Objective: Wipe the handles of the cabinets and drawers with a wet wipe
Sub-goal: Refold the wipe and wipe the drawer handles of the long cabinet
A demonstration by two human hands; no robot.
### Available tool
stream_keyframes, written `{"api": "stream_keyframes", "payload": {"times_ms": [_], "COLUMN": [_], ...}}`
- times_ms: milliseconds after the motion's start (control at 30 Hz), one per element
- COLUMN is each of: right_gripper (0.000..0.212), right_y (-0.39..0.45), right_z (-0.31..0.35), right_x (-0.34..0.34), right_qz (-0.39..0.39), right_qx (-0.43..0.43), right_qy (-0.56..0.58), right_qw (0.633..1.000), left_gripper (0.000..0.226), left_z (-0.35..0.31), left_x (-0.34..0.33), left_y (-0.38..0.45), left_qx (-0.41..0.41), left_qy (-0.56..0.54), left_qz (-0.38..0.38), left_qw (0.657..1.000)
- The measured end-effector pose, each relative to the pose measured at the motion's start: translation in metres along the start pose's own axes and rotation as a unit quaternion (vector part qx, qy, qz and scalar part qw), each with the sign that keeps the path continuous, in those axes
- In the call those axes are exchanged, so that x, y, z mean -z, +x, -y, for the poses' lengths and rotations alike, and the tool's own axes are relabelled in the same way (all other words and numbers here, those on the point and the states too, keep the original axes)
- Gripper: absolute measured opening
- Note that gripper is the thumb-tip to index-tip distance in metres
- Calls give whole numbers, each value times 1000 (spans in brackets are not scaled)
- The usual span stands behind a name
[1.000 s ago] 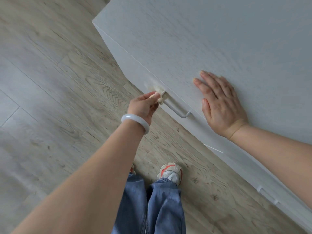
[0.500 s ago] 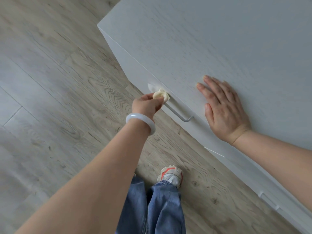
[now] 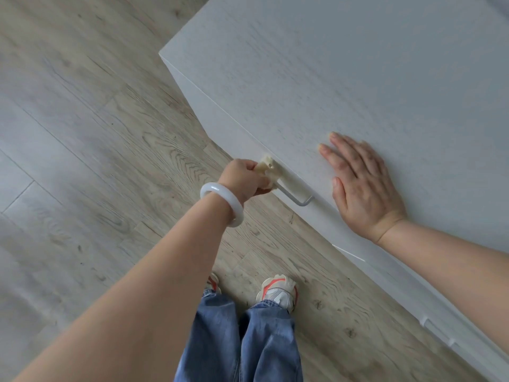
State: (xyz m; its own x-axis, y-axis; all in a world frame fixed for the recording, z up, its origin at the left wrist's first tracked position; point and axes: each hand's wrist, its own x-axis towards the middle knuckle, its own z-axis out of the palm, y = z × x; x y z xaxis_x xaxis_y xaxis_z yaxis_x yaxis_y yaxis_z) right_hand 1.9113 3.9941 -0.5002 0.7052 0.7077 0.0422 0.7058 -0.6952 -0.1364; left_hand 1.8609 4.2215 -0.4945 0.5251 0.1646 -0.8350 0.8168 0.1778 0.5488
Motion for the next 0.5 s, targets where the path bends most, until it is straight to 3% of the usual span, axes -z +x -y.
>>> {"api": "stream_keyframes", "payload": {"times_ms": [67,200,333,500], "right_gripper": [53,53,53,53], "right_y": [0,0,0,0], "right_z": [0,0,0,-1], "right_x": [0,0,0,0], "right_qz": [-1,0,1,0], "right_qx": [1,1,2,3], "right_qy": [1,-1,-4,-1], "right_qw": [1000,1000,1000,1000], "left_gripper": [19,17,3,5], "left_z": [-3,-2,6,28], "left_x": [-3,-6,-18,-37], "left_y": [-1,0,0,0], "left_qx": [5,55,64,13], "left_qy": [-85,-195,-223,-259], "left_qz": [9,-51,-75,-158], "left_qw": [996,978,970,953]}}
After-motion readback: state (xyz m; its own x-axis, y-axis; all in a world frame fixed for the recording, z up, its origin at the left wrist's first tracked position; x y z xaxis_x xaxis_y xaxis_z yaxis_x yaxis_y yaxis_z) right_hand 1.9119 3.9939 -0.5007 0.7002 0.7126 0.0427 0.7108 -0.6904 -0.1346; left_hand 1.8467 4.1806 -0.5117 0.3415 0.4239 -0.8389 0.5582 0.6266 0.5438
